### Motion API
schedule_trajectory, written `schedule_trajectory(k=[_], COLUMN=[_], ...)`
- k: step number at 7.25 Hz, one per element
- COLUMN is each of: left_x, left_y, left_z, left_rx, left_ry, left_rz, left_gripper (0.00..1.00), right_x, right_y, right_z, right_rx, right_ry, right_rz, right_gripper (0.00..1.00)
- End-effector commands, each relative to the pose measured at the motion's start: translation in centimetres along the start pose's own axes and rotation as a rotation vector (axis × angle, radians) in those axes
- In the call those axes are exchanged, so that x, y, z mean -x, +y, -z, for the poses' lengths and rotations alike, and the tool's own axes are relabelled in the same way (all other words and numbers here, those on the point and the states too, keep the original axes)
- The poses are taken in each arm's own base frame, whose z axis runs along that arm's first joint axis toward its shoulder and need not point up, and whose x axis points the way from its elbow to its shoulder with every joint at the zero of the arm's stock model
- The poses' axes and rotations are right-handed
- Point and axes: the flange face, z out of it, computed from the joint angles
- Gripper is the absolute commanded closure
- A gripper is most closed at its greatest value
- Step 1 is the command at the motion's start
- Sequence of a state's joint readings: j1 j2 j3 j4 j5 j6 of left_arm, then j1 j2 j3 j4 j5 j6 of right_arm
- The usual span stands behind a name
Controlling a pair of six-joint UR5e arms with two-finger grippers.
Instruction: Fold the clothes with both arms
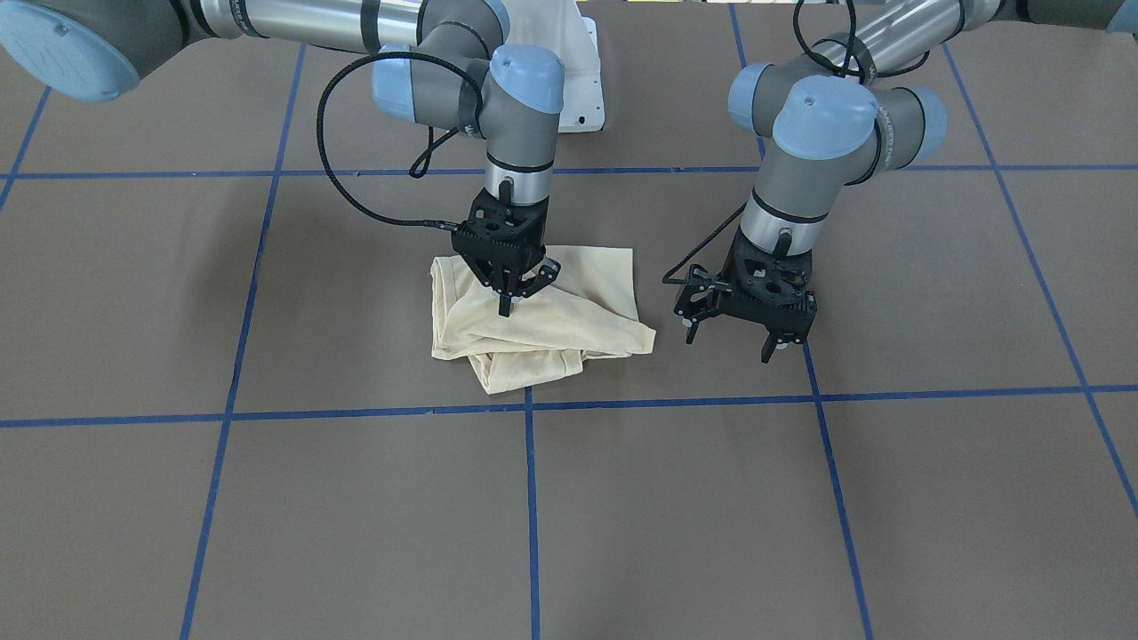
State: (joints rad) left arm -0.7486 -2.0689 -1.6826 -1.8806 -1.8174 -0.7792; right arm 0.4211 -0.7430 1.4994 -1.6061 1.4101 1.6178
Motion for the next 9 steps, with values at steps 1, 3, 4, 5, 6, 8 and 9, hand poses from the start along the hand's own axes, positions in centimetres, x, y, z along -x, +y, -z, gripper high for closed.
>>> schedule_trajectory(k=[1,3,4,5,6,8,9], left_x=[0.0,0.0,0.1,0.3,0.3,0.4,0.3], left_y=[0.0,0.0,0.1,0.3,0.3,0.4,0.4], left_z=[0.0,0.0,0.0,-0.1,0.0,0.1,0.4], left_rx=[0.001,0.001,0.002,0.005,0.003,0.002,-0.001], left_ry=[0.002,0.002,0.001,-0.002,0.000,-0.001,0.002], left_rz=[0.000,0.001,0.002,0.003,0.004,0.005,0.004], left_gripper=[0.00,0.00,0.00,0.00,0.00,0.00,0.00], right_x=[-0.3,0.9,1.7,1.9,1.9,1.4,1.4], right_y=[-7.6,-8.1,-6.3,-3.1,-0.3,1.1,1.2], right_z=[-2.7,-1.1,-0.3,0.1,0.3,0.4,0.5], right_rx=[-0.057,0.001,0.029,0.057,0.070,0.069,0.068], right_ry=[-0.012,-0.049,-0.060,-0.027,-0.005,0.048,0.067], right_rz=[-0.009,0.000,0.005,-0.035,-0.055,-0.054,-0.049], right_gripper=[1.00,0.51,0.29,0.29,0.29,0.29,0.29])
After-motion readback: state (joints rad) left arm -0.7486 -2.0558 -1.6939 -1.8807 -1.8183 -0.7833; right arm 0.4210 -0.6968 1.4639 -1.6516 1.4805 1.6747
